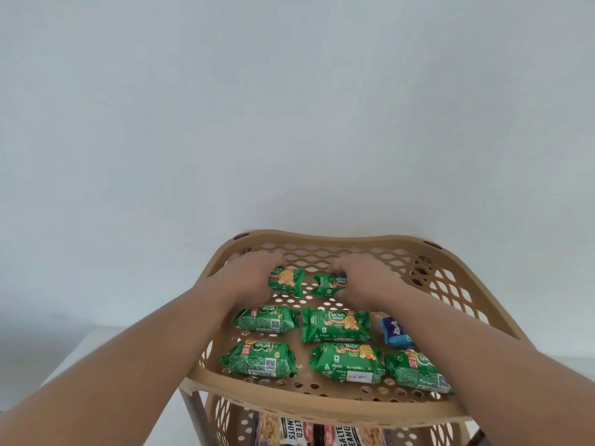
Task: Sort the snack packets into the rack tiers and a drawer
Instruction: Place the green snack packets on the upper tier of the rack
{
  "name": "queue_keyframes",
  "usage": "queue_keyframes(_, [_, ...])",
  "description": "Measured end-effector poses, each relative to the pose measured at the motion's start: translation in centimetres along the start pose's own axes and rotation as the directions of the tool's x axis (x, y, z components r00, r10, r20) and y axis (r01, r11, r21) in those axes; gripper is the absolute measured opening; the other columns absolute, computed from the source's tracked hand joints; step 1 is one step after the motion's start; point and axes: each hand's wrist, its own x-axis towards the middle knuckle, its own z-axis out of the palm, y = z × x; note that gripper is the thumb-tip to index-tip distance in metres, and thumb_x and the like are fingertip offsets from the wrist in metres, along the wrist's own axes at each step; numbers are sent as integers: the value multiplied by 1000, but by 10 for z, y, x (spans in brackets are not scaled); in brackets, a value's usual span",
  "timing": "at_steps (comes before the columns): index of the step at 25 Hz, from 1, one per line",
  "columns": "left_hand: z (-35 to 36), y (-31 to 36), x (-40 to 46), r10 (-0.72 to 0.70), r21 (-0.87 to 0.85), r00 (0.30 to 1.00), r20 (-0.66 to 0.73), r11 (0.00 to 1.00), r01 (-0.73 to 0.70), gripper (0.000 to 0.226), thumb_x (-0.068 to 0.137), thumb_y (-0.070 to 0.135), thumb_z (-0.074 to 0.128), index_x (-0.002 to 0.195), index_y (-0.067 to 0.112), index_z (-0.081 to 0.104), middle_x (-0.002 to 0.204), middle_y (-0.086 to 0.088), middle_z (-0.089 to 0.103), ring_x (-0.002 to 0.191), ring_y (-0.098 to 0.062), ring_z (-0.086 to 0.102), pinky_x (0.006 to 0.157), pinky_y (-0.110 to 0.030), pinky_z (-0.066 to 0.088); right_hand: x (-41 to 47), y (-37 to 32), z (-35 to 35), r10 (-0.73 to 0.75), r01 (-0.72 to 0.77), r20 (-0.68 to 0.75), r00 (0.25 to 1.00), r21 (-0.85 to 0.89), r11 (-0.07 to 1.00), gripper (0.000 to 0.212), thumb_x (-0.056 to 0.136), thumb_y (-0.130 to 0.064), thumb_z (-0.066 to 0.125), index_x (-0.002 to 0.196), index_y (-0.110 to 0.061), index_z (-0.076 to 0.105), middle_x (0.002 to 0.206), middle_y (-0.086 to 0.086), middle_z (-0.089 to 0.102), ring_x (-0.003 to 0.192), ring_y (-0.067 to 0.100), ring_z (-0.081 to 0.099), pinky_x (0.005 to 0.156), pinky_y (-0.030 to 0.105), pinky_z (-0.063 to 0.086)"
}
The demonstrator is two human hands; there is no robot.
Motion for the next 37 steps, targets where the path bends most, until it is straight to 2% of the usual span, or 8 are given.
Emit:
queue_keyframes(6, [2, 0, -2, -9, -26, 1000, 26, 1000, 10, 64, 89, 20, 71, 145, 33, 42, 154, -1, 45, 137, -25, 45, 106, -41, 38, 0, -2, 4, -24, 24, -11, 1000, 49, 999, 53, 86, -32, 78, 136, -28, 61, 136, -2, 64, 119, 23, 60, 98, 38, 50])
queue_keyframes(12, [1, 0, -4, 1, -108, 999, 51, 994, 4, 69, 88, 22, 76, 147, 31, 42, 155, 2, 45, 138, -23, 46, 109, -39, 41, 0, 0, 4, -18, 18, 4, 1000, 102, 995, 62, 84, -35, 80, 141, -27, 55, 141, -2, 61, 124, 23, 58, 103, 41, 49])
queue_keyframes(18, [-1, 1, -5, 10, -160, 999, 45, 987, -2, 60, 86, 21, 78, 138, 34, 50, 147, 2, 52, 129, -24, 51, 103, -40, 44, 3, 2, 6, -29, 27, 10, 1000, 121, 992, 56, 85, -34, 80, 136, -28, 59, 136, -3, 64, 118, 21, 61, 94, 35, 49])
queue_keyframes(23, [1, 2, -3, 15, -159, 999, 33, 987, -10, 63, 86, 22, 79, 140, 34, 49, 147, 4, 53, 129, -22, 52, 103, -38, 44, 2, 3, 4, -21, 18, 20, 1000, 134, 991, 51, 85, -33, 80, 132, -27, 61, 133, -2, 65, 115, 21, 61, 93, 36, 50])
queue_keyframes(27, [-1, 3, -6, 32, -176, 999, 34, 984, -25, 65, 84, 29, 80, 140, 34, 49, 146, 7, 54, 132, -18, 51, 106, -36, 40, 3, 5, 6, -12, 9, 16, 1000, 167, 986, 58, 84, -33, 81, 137, -23, 58, 136, 0, 63, 118, 24, 61, 98, 38, 50])
queue_keyframes(31, [-1, 3, -7, 35, -251, 999, 14, 968, -31, 63, 83, 33, 81, 138, 33, 52, 144, 7, 55, 128, -16, 52, 97, -28, 35, 0, 2, 3, -9, 4, 29, 1000, 172, 985, 60, 84, -34, 81, 138, -22, 58, 137, 1, 63, 119, 23, 60, 100, 37, 49])
queue_keyframes(35, [-3, 4, -8, 31, -253, 999, 17, 967, -25, 61, 82, 39, 81, 136, 34, 52, 143, 7, 56, 129, -17, 51, 98, -32, 35, 2, 3, 4, -2, -4, 27, 1000, 205, 979, 65, 84, -38, 81, 141, -22, 56, 141, 0, 62, 124, 22, 59, 100, 35, 46])
queue_keyframes(37, [-5, 3, -9, 25, -246, 1000, 0, 969, -25, 59, 83, 45, 79, 135, 35, 53, 142, 9, 56, 130, -19, 51, 105, -39, 37, 2, 3, 4, -1, -4, 24, 1000, 225, 974, 67, 83, -41, 81, 142, -22, 55, 143, -1, 60, 126, 22, 58, 100, 34, 45])
